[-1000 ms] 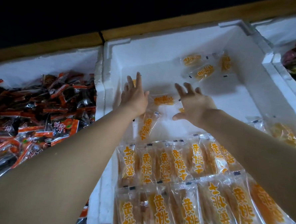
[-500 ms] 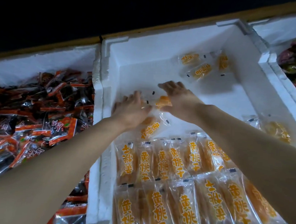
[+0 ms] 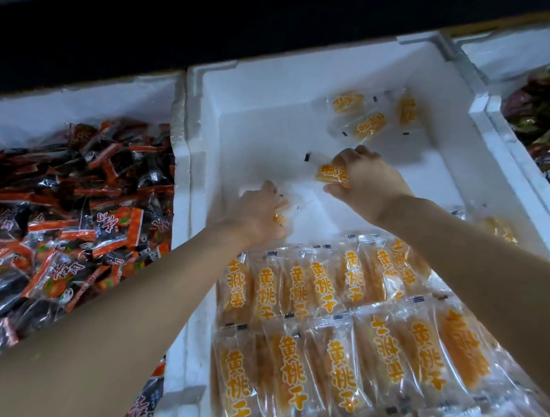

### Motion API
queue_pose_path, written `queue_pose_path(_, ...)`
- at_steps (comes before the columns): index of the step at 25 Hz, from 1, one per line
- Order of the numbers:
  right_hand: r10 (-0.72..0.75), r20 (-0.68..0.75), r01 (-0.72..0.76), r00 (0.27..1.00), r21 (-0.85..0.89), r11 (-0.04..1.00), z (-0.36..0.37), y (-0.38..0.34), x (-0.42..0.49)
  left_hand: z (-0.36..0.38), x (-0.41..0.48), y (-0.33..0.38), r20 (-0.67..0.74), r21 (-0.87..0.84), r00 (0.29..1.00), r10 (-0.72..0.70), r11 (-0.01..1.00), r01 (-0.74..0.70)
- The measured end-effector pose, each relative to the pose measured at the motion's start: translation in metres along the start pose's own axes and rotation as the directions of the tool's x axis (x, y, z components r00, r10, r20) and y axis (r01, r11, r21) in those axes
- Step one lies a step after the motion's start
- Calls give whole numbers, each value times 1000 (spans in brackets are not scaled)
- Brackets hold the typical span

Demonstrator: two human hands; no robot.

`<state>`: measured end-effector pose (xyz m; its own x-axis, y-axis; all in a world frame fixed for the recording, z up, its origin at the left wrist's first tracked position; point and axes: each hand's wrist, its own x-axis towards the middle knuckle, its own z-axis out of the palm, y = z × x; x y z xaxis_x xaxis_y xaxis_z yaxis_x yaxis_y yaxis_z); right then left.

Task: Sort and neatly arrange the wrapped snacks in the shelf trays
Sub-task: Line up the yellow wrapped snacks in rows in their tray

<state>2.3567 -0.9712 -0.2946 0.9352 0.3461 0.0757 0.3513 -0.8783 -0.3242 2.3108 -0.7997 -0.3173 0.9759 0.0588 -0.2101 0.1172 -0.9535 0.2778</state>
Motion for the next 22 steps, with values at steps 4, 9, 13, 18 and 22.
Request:
queue_pose_path(4,55,-106,-45,993,98,994,-33,4,-31,-14,-10,15,-212,-229,977,-27,973,-23)
queue_pose_path(9,155,-147,-124,977,201,972,-74,31,-124,-40,-56,86,-317,-473,946,64,854,-216)
queue_pose_path(13,313,-27,-306,949,146,941,-92,52,-219,-20,-107,139,-225,-548,960,166,793,-266)
queue_pose_path(18,423,128,-420,897,-46,906,-76,62,-287,13,-142,175,-110,-571,971,214,786,-238)
queue_pose_path(22,379,124,-364,917,-126,923,-58,61,-307,21,-163,190,-56,-586,976,211,784,-204)
